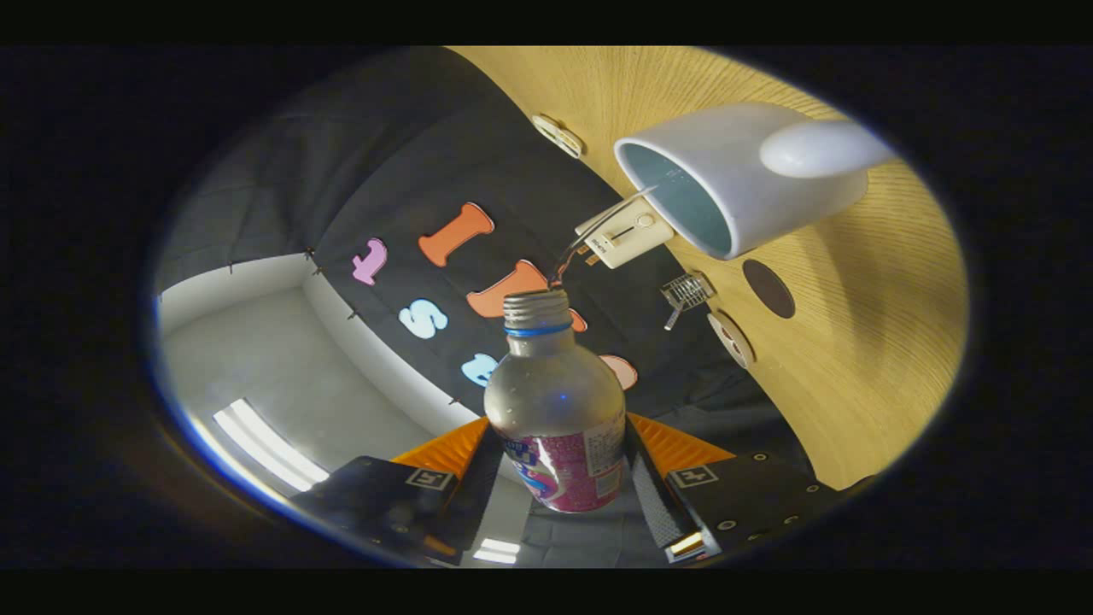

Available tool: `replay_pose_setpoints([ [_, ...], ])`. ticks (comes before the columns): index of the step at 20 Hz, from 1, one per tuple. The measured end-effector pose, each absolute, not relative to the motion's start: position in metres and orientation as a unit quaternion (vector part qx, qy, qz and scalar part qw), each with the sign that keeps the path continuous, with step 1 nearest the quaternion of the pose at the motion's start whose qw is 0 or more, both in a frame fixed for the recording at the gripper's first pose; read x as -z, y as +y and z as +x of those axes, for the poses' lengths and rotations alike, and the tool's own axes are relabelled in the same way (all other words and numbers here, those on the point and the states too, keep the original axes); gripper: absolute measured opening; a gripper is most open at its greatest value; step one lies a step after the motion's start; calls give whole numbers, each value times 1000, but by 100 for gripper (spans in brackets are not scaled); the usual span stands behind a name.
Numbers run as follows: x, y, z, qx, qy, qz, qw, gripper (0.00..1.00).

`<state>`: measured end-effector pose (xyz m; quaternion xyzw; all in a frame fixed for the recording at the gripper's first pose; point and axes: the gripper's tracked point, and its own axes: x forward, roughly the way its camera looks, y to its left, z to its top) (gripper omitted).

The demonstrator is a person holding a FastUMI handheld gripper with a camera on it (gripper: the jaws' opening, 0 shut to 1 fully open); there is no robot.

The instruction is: Take the bottle from table, then pour the juice into the cup, finally place the bottle on the coaster

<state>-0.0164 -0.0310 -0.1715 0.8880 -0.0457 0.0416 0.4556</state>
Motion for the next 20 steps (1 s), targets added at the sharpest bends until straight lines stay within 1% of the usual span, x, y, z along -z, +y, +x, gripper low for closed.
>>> replay_pose_setpoints([
  [20, 166, -39, -19, -55, -64, 900, 427, 76],
])
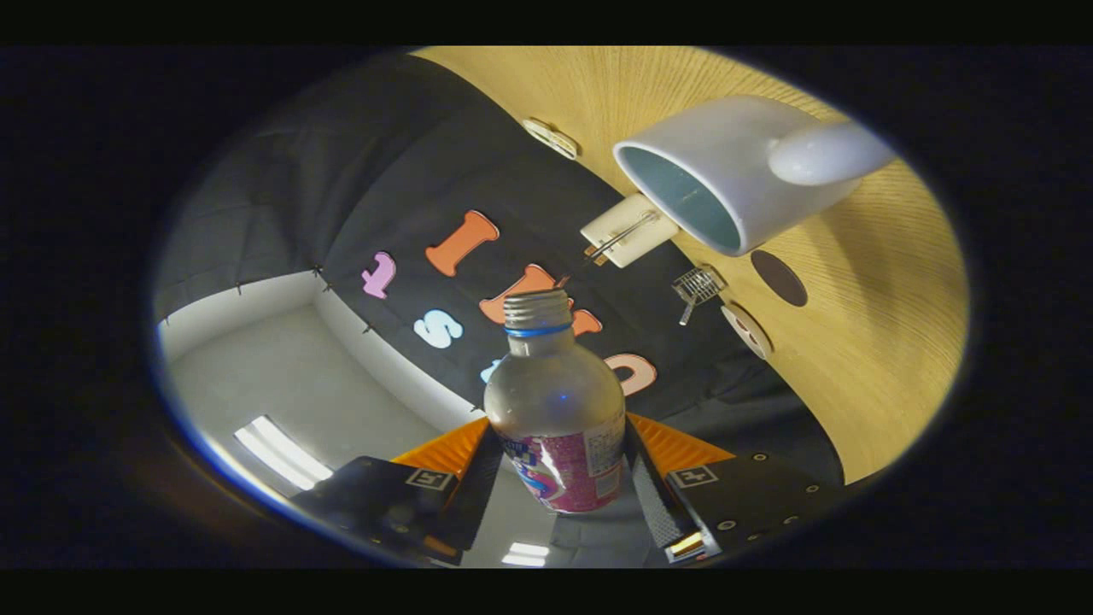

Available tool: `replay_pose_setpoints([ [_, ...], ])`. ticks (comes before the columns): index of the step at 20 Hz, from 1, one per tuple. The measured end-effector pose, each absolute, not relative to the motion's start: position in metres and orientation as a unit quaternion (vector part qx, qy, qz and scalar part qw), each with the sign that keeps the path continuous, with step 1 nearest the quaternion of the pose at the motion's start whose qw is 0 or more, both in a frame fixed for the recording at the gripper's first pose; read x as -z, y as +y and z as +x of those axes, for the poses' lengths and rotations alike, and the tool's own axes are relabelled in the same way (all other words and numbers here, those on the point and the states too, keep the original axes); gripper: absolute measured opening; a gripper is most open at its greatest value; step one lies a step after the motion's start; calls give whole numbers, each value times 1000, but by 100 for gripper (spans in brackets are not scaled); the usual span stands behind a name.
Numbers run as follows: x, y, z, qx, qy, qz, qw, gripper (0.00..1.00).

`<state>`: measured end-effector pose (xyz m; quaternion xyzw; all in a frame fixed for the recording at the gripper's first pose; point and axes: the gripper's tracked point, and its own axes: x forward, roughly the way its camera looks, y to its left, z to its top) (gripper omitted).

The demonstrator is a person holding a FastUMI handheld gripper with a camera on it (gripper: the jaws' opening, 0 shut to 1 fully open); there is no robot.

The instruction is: Take the bottle from table, then pour the juice into the cup, finally place the bottle on the coaster

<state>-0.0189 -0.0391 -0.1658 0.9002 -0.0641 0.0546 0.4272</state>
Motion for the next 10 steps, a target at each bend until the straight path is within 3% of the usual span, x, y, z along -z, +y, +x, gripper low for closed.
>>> replay_pose_setpoints([
  [10, 164, -37, -17, -58, -62, 895, 438, 76],
])
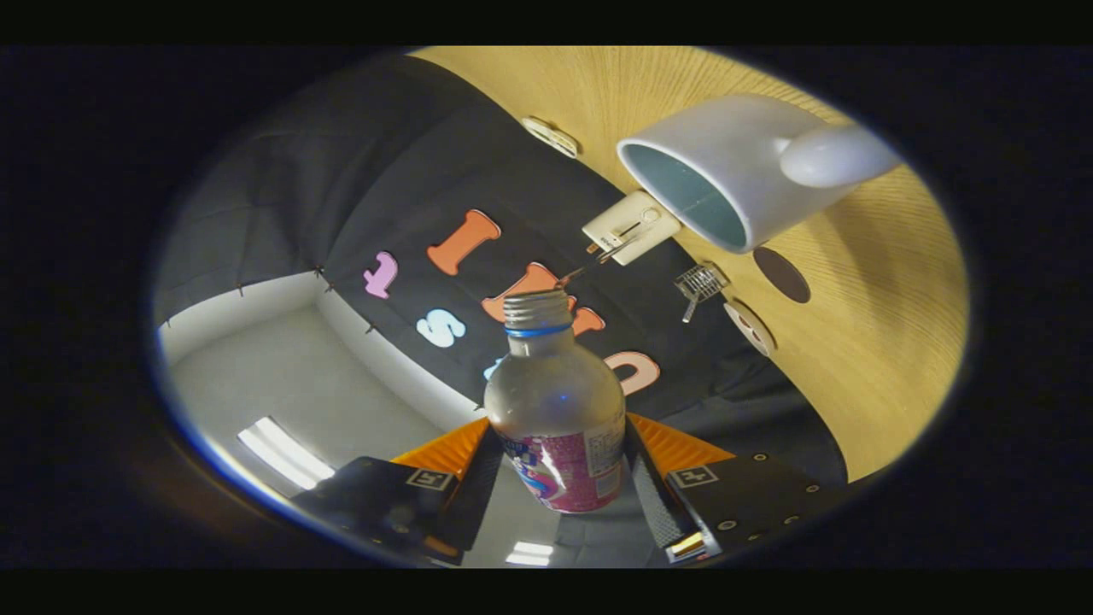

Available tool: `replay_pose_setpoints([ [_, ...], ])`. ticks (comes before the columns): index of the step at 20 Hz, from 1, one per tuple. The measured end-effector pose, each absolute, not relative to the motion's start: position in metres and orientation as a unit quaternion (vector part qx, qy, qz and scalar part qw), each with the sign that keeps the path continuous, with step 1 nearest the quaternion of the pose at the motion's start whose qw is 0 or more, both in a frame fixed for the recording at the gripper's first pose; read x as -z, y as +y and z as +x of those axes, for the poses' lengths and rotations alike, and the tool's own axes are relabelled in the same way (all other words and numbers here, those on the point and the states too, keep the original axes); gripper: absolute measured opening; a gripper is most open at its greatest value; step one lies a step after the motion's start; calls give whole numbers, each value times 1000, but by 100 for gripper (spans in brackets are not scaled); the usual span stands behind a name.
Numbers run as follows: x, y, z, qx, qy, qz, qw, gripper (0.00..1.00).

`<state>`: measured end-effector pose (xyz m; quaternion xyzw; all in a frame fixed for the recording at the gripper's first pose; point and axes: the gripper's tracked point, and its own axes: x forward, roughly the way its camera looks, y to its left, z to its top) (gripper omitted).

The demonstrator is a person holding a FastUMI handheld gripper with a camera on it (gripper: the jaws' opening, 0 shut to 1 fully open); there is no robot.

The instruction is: Take the bottle from table, then pour the juice into the cup, finally place the bottle on the coaster

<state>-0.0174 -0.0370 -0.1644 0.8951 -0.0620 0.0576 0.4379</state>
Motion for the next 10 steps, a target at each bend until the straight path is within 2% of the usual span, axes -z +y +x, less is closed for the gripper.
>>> replay_pose_setpoints([
  [2, 168, -38, -15, -48, -62, 885, 459, 76],
  [6, 176, -36, -14, -40, -54, 882, 467, 76],
  [10, 192, -25, -13, -22, -26, 859, 510, 76],
])
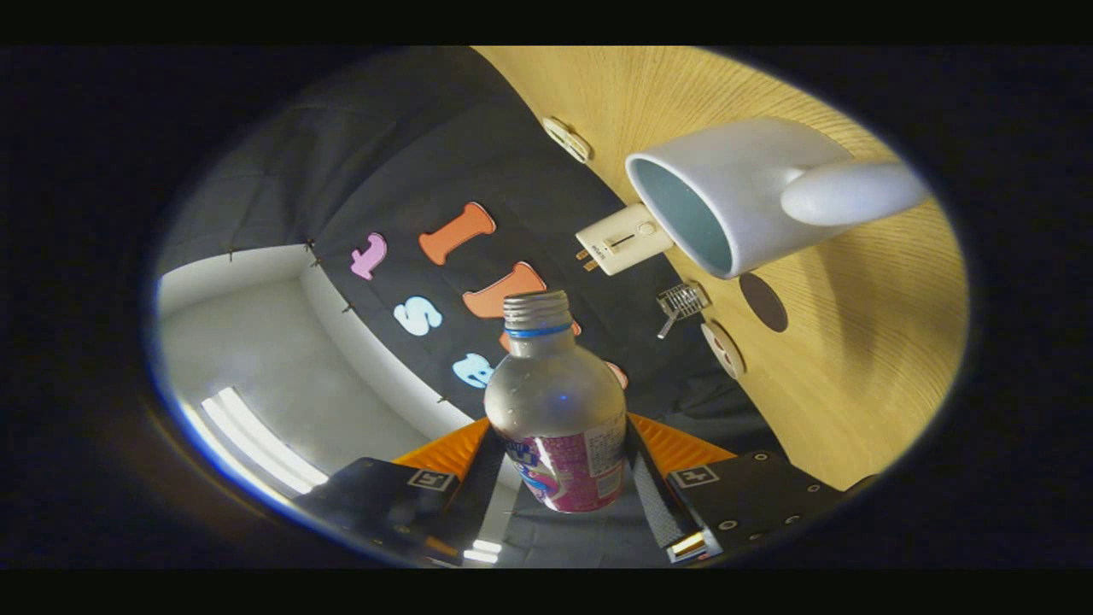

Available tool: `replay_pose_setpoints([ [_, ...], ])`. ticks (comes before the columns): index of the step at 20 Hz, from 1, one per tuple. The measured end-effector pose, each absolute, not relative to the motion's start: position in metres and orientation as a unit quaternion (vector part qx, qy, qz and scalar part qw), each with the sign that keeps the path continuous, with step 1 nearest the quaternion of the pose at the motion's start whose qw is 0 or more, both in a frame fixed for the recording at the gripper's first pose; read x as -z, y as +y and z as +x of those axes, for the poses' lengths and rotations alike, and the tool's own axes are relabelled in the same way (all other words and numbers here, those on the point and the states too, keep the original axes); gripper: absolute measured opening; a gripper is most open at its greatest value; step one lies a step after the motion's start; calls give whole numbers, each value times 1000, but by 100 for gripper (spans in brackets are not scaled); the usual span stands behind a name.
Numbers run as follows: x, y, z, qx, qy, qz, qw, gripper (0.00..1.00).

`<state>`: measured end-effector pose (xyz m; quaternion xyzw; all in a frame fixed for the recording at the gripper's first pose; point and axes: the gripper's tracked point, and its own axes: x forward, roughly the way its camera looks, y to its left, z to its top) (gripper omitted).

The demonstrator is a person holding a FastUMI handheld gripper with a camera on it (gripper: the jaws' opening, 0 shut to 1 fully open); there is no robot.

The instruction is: Take the bottle from table, then pour the juice into the cup, finally place the bottle on the coaster

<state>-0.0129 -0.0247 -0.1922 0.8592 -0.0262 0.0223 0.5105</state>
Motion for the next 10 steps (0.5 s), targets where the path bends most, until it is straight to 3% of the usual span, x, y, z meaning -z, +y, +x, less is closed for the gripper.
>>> replay_pose_setpoints([
  [6, 207, -18, -13, 4, 1, 802, 598, 76],
  [10, 211, -16, -12, 24, 21, 728, 685, 76],
])
